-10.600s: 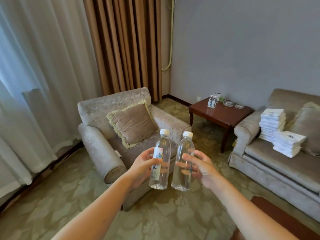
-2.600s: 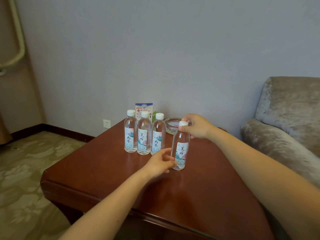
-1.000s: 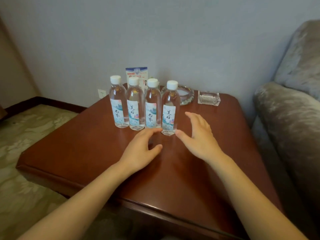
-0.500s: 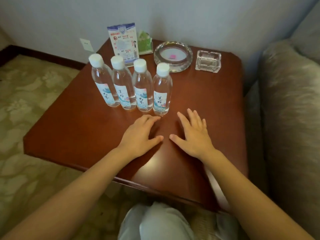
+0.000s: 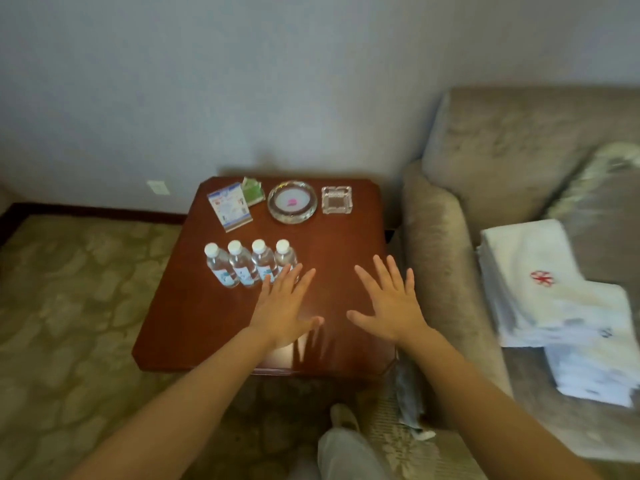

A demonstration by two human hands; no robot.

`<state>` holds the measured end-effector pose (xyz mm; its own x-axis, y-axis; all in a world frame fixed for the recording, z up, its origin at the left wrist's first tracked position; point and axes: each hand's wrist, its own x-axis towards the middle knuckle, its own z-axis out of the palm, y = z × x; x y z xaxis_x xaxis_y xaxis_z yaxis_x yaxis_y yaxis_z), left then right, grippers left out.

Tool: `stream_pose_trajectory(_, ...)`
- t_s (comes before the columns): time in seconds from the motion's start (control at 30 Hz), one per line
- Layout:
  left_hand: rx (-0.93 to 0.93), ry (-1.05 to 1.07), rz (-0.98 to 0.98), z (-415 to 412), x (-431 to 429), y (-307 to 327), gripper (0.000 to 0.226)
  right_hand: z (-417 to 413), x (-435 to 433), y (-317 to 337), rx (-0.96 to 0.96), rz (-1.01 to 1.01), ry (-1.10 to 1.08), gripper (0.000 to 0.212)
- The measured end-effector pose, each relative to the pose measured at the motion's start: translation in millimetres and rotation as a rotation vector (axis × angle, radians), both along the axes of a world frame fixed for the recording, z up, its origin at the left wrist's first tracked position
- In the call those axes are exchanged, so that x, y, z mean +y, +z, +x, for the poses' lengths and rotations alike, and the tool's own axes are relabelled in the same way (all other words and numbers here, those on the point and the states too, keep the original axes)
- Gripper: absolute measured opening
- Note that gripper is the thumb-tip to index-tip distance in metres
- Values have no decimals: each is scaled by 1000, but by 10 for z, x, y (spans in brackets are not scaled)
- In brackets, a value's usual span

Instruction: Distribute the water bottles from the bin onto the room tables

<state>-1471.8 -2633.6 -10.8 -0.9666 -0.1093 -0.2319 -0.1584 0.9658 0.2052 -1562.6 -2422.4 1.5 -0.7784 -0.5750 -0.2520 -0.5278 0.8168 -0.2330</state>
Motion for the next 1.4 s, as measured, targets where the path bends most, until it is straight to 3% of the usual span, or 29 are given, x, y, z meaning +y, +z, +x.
stream_pose_trajectory(0.17,71,-110,-39,187,443,985,92,554,610,951,54,-50,-152,88)
stream_pose_trajectory(0.3,127,-229,-3,317,896,1428,90,950,1106,1312,103,-86,-295,103)
stream_pose_trajectory(0.67,141,-581,23,592,2545,1776,95,2079,2696,1581,177,-92,-677,102)
stream_pose_trajectory(0.83,199,-789,62,895,3610,1865,119,2874,3575,1748,229,-100,-869,104)
stream_pose_trajectory(0.93,204,-898,133,1242,4309,1894,120,3496,4134,1850,234,-76,-973,94)
stream_pose_trajectory(1.13,163,-1118,160,2226,5676,2071,115,4828,5207,1991,280,-35,-1193,96)
stream_pose_trajectory(1.23,157,-1216,144,2757,6323,2084,98,5532,5609,2014,298,-22,-1300,95)
stream_pose_trajectory(1.4,168,-1406,174,3703,7210,2070,94,6699,6090,2041,324,20,-1521,94)
